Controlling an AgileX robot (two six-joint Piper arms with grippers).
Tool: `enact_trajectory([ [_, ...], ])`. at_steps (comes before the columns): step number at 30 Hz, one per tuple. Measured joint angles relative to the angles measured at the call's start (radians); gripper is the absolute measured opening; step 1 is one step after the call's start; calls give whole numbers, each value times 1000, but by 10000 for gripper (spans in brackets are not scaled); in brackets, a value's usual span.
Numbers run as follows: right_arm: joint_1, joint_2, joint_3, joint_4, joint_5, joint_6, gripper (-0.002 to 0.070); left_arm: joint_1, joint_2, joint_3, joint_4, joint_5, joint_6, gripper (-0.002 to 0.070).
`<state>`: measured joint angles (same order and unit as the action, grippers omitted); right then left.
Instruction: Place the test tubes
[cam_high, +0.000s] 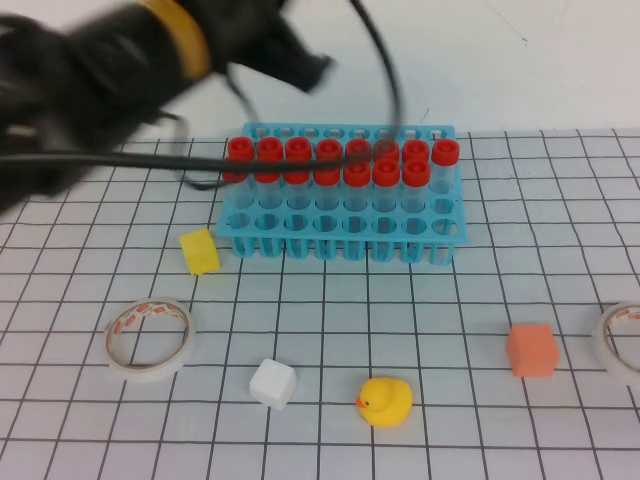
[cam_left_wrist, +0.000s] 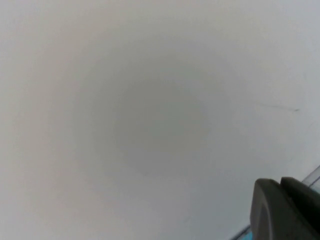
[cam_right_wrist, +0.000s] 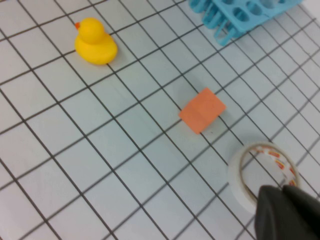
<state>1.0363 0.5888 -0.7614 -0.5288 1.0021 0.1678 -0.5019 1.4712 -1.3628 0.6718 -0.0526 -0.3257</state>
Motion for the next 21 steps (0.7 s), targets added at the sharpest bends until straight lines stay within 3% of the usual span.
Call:
enact_trajectory([
  [3,0,-41,2,0,27,0,-1,6,-96,44,4,117,2,2],
  [6,0,-96,19,0,29,0,-1,8,-192,150,4,124,-16,1],
  [15,0,-192,104,20,53,49,-1,8,-476,559,4,-63,-205,0],
  [21,0,-194,165,75,94,92,-1,8,-603,765,18,-92,-237,0],
])
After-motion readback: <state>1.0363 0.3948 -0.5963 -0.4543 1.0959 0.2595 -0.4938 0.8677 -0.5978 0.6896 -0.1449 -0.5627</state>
